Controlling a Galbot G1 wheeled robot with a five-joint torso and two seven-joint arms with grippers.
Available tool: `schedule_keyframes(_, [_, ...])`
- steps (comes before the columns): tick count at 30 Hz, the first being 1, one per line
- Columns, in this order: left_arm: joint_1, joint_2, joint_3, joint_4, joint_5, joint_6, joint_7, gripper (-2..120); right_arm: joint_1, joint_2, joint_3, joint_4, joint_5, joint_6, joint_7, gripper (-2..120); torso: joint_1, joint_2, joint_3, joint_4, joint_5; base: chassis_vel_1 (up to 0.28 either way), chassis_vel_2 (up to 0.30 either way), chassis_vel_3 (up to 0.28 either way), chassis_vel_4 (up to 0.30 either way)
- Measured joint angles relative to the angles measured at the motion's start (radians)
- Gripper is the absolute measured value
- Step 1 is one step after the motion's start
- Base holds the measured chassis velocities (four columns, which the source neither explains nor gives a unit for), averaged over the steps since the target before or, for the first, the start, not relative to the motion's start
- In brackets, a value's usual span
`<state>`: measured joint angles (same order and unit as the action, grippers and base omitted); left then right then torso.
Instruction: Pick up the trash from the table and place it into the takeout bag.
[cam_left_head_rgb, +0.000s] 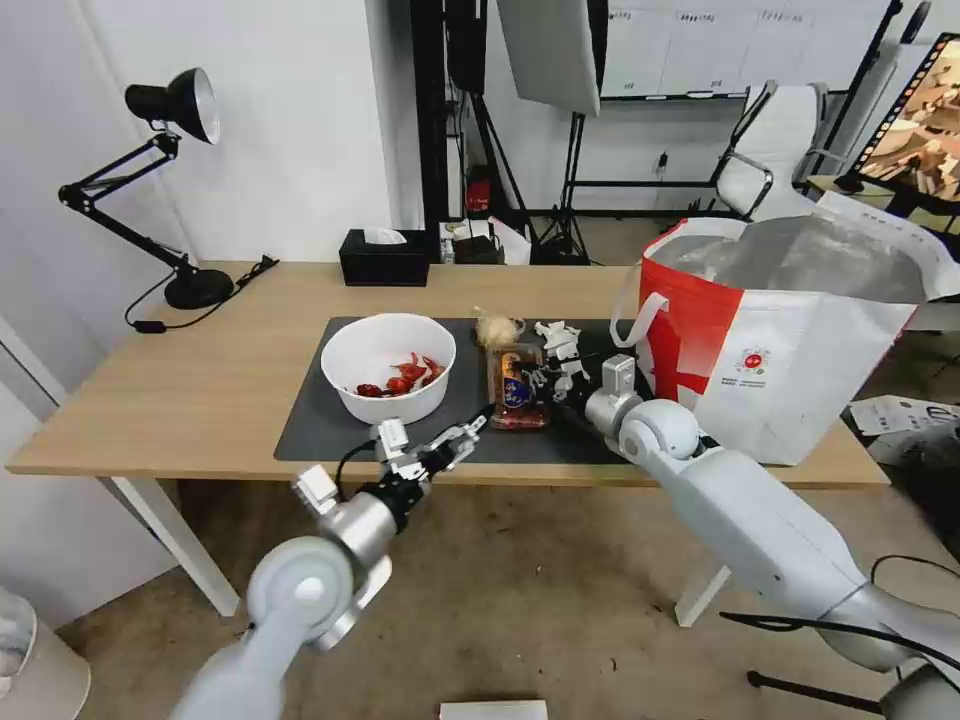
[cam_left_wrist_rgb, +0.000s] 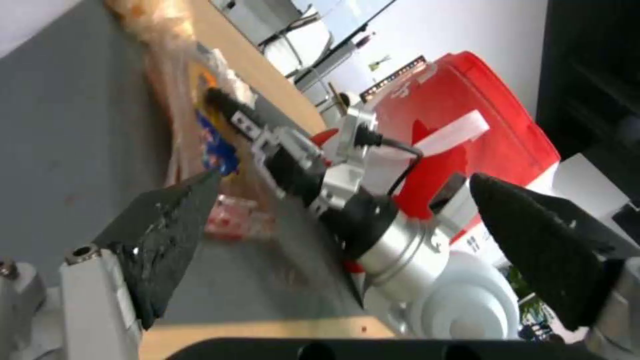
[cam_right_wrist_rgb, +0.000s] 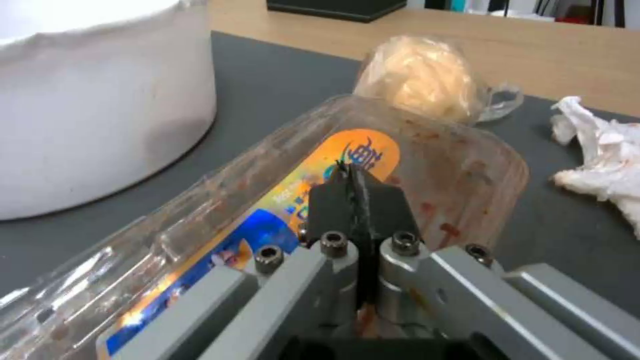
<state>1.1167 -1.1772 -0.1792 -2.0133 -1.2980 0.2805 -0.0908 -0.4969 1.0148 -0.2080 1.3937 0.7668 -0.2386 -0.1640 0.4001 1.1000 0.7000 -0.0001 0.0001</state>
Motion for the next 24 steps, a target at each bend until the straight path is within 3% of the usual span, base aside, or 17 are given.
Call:
schedule_keyframes(13, [-0.143, -0.042, 0.075, 0.162, 0.001, -0.016, -0.026, 100, 0.005, -0.001, -0.002, -0.007, -0.002, -0.008, 0.032, 0, 0.000, 0.000, 0.000, 0.0000, -0.0001, 0.000, 0.000, 0.000, 0.000])
schedule_keyframes(24, [-0.220, -0.074, 0.111, 0.254, 0.024, -0.024, -0.054, 100, 0.014, 0.001, -0.005, -0.006, -0.004, -0.028, 0.044, 0, 0.000, 0.000, 0.000, 0.0001, 0.0000, 0.000, 0.000, 0.000, 0.000])
